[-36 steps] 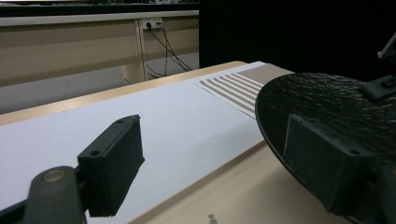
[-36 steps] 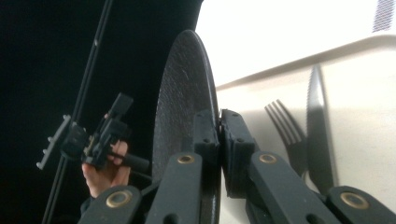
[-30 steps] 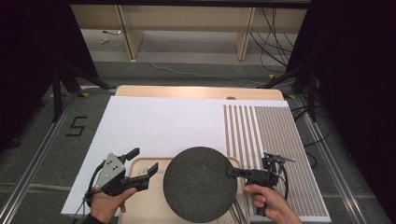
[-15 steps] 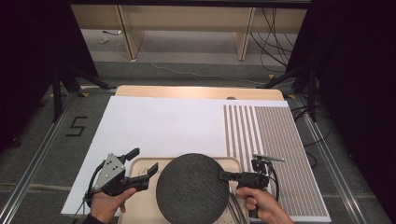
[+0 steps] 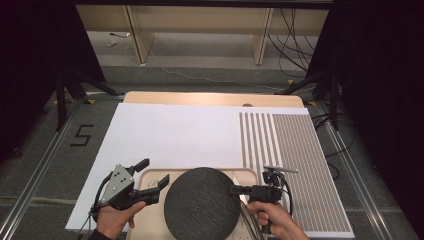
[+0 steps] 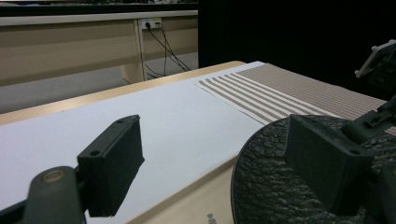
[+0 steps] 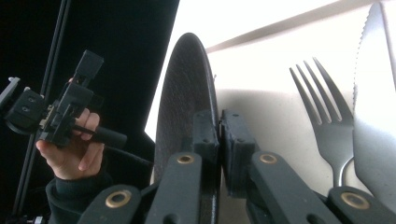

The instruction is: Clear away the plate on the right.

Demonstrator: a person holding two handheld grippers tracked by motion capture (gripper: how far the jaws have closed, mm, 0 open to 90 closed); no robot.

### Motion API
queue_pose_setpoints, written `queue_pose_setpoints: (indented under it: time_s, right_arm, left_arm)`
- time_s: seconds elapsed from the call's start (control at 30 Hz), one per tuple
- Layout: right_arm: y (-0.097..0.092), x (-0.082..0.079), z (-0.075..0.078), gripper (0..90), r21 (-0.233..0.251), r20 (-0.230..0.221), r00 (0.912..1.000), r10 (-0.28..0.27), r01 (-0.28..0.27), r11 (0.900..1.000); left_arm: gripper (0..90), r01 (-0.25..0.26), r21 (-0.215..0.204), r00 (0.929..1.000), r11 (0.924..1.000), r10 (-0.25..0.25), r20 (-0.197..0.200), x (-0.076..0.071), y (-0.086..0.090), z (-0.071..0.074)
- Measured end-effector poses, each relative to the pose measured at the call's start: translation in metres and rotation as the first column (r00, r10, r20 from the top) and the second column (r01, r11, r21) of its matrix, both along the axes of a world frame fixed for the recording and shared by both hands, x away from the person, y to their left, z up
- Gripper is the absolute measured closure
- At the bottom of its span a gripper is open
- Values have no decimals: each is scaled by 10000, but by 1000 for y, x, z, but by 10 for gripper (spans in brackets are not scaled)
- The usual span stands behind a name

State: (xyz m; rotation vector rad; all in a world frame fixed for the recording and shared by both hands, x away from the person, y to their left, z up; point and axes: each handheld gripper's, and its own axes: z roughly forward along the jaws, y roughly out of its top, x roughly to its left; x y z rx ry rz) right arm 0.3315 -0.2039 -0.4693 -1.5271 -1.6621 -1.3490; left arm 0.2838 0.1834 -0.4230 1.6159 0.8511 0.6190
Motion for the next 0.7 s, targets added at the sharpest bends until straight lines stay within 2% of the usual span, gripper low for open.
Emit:
queue_pose_setpoints:
  time_s: [0.7]
  right_arm:
    - [15, 1, -6, 860, -288, -80, 9998, 177, -179, 9994]
  left_arm:
    - [190, 20, 10, 10000, 10000, -20, 18, 0, 0, 0]
